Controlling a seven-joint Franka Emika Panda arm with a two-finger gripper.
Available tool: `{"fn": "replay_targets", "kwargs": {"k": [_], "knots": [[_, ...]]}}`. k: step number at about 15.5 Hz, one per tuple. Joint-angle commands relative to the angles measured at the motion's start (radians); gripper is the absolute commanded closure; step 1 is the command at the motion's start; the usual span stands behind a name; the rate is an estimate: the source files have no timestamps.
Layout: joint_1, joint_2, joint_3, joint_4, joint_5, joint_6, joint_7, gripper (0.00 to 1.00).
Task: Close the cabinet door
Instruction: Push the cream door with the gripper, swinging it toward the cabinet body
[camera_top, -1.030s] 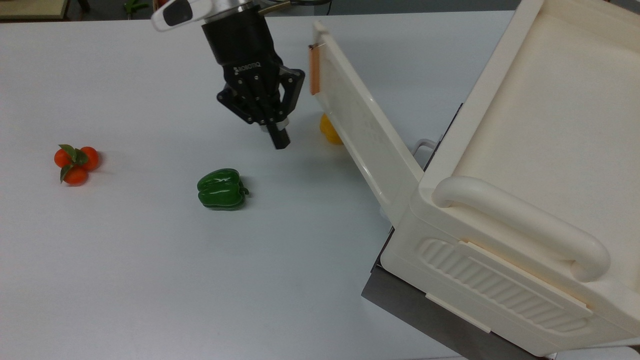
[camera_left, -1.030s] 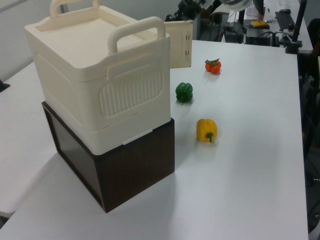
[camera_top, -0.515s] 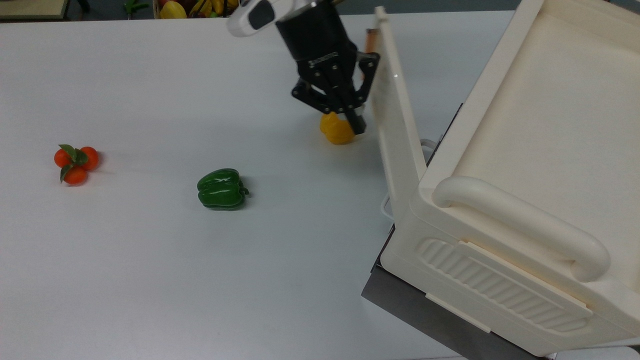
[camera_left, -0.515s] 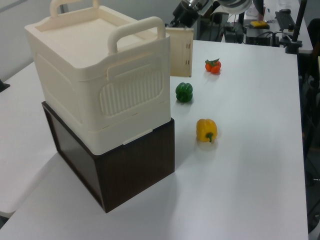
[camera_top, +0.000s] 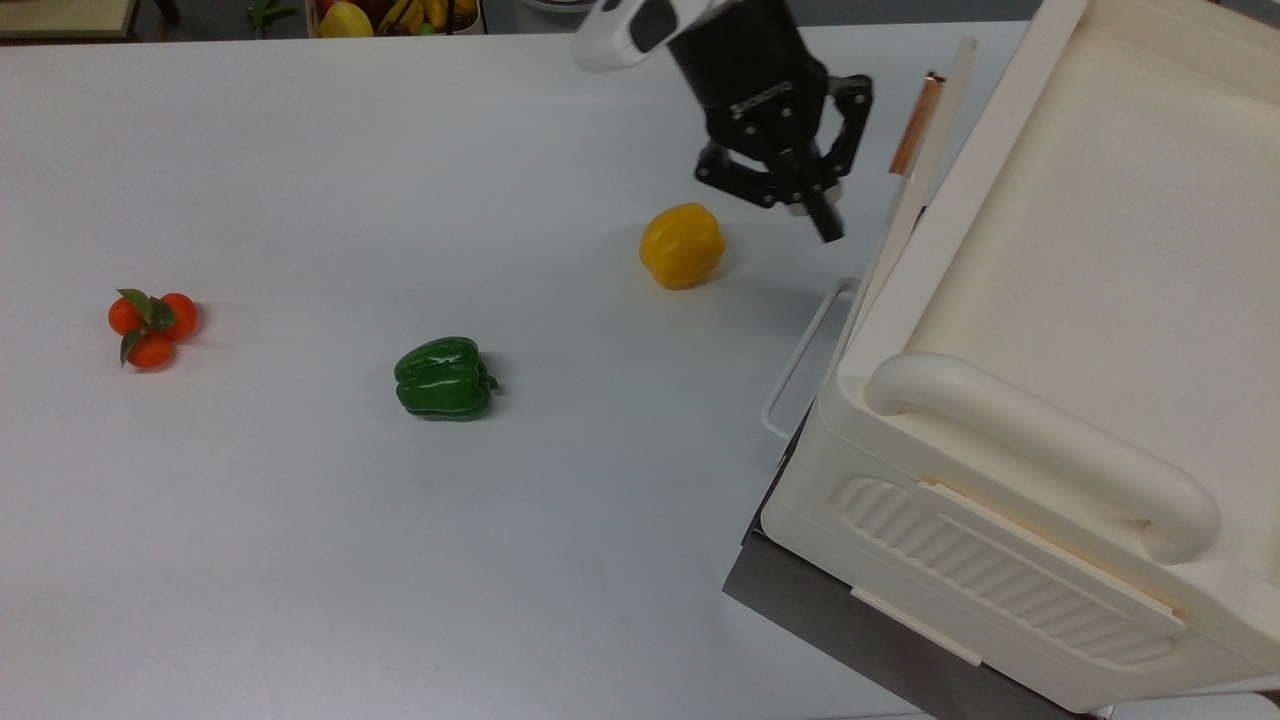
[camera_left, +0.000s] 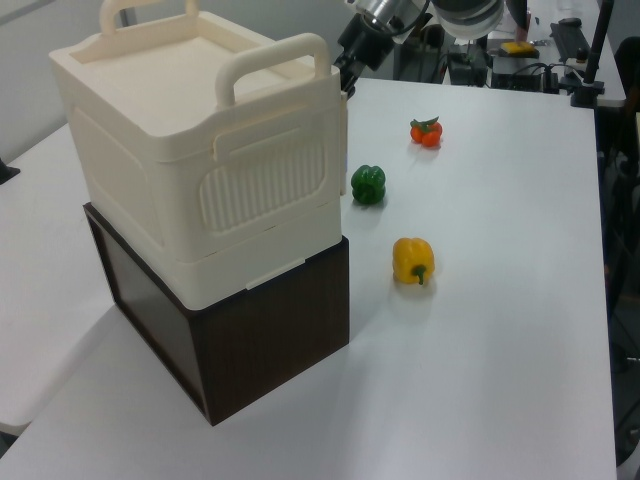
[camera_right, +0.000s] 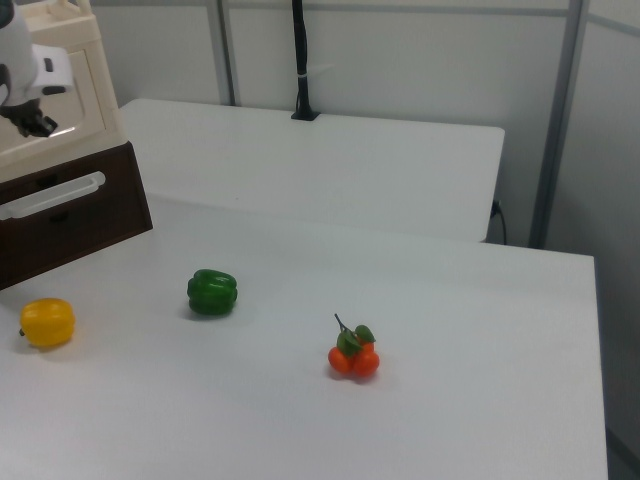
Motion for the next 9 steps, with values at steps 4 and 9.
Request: {"fn": "replay_targets", "kwargs": {"k": [4,9], "knots": [[0.009,0.003,0.098,-0.013,0.001,0.105,0.009,1.0],[0.025,0.013,0.105,-0.015,-0.003,0.149,0.006,1.0]]}}
